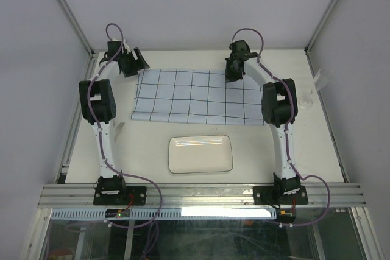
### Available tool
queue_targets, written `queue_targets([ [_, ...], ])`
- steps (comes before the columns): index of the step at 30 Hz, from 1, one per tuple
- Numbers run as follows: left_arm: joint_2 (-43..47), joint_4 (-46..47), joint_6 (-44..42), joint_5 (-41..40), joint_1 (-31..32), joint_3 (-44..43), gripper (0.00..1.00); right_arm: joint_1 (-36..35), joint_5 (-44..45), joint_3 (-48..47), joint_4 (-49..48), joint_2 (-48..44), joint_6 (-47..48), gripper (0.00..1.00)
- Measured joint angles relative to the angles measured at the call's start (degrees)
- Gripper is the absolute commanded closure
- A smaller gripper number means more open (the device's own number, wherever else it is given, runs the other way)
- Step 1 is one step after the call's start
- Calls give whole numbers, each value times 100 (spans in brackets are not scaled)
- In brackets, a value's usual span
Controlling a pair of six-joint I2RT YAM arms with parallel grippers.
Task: Set the dinner table for one person
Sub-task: Flatten out the napkin at the center of the board.
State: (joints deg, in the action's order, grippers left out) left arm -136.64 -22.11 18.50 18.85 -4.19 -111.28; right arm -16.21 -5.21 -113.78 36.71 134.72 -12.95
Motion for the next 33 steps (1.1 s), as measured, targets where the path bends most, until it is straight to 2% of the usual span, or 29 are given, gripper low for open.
queue_targets([
  [15,-466,302,133,431,0,-444,26,103,2,0,0,0,2,100],
  [33,-588,662,190,584,2,-321,60,103,4,0,-2,0,-2,100],
])
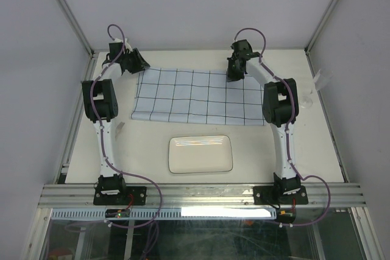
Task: Set the dinner table for one person
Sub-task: Flatten out the napkin at the center of the board.
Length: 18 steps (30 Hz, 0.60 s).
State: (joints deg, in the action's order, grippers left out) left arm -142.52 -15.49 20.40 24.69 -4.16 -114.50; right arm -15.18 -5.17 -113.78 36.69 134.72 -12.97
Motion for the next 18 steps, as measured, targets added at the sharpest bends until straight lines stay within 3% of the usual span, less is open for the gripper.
queue_targets([
  [2,0,22,-7,-4,0,31,63,0,-2,0,0,0,-2,100],
  [4,11,48,-17,-15,0,68,73,0,-2,0,0,0,-4,100],
  [7,13,24,-48,-48,0,111,99,0,-2,0,0,0,-4,100],
  [18,33,-63,-52,-105,7,142,100,0,0,0,0,0,-4,100],
])
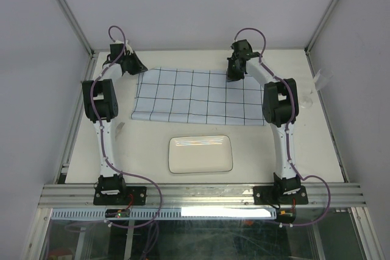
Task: Set the dinner table for one person
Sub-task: Flatten out the napkin at the center of the board.
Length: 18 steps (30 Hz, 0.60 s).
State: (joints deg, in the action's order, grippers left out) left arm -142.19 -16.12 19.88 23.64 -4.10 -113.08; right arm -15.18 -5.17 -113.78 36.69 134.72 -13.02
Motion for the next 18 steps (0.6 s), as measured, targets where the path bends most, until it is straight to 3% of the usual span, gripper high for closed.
queue_targets([
  [18,332,-660,-157,-557,4,142,100,0,4,2,0,0,4,100],
])
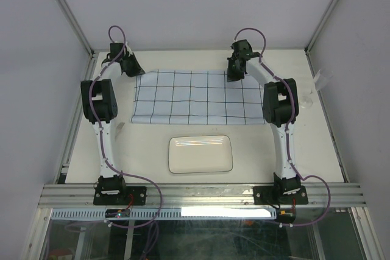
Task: Set the dinner table for one person
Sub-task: Flatten out the napkin at the center of the board.
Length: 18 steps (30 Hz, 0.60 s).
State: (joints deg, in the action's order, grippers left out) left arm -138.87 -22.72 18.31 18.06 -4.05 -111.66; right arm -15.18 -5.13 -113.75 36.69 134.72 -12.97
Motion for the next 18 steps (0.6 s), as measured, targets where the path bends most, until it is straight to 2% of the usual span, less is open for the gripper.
queue_targets([
  [18,496,-409,-4,-17,0,-48,100,0,7,7,-4,0,2,100],
])
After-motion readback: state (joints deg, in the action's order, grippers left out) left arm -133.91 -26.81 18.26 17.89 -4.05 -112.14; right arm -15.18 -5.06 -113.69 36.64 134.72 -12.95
